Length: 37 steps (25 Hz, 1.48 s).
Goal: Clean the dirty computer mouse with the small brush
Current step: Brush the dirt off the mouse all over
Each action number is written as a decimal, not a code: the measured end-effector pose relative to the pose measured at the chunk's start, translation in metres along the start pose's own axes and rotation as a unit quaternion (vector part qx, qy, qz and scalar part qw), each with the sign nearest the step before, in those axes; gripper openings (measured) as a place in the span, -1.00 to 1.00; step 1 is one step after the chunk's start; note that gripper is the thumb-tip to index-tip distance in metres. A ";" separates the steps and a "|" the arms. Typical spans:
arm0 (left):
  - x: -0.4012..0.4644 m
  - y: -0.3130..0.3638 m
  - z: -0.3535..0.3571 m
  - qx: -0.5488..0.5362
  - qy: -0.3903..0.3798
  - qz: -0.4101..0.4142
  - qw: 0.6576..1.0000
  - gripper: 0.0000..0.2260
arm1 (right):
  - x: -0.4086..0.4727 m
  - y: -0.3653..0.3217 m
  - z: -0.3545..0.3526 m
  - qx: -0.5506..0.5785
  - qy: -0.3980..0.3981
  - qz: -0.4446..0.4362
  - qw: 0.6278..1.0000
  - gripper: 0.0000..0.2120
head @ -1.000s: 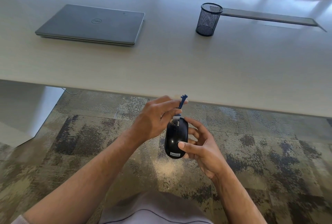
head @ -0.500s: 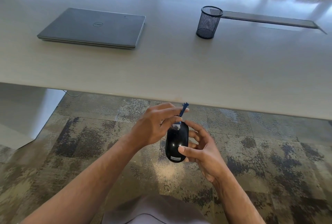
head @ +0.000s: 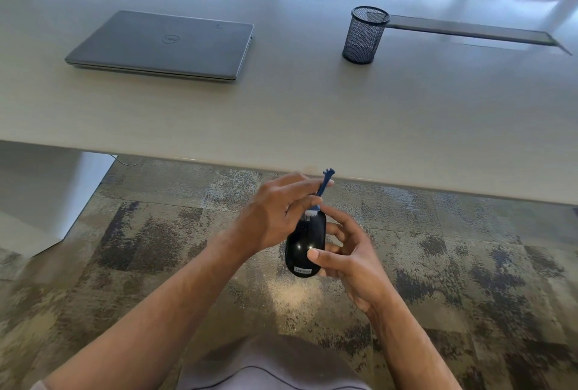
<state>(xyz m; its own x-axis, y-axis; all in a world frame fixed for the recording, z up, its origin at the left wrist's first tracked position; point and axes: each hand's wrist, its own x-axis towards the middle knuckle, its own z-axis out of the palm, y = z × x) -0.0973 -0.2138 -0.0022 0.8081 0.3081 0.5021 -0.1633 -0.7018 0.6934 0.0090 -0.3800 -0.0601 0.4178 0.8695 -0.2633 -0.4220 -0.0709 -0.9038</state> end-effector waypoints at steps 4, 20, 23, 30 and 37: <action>-0.002 -0.005 -0.006 0.000 0.003 -0.027 1.000 -0.70 | -0.001 0.000 -0.002 -0.002 0.005 0.003 1.000 -0.26; -0.003 -0.001 -0.009 0.014 -0.019 -0.041 0.999 -0.76 | -0.005 0.001 -0.002 -0.011 0.007 0.002 1.000 -0.25; -0.003 0.001 -0.011 0.022 -0.007 -0.046 0.999 -0.76 | -0.005 0.000 -0.001 -0.006 0.002 0.003 1.000 -0.25; -0.001 0.008 -0.004 0.028 -0.019 -0.014 0.999 -0.75 | -0.008 -0.004 0.001 -0.016 -0.001 0.004 1.000 -0.22; -0.006 0.004 -0.013 0.032 -0.025 -0.060 0.997 -0.76 | -0.014 -0.004 -0.001 -0.018 0.005 0.000 1.000 -0.24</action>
<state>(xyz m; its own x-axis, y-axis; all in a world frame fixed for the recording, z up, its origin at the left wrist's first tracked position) -0.1101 -0.2100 0.0042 0.8468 0.3610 0.3907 -0.0295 -0.7015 0.7121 0.0054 -0.3929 -0.0533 0.4252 0.8647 -0.2672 -0.3940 -0.0890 -0.9148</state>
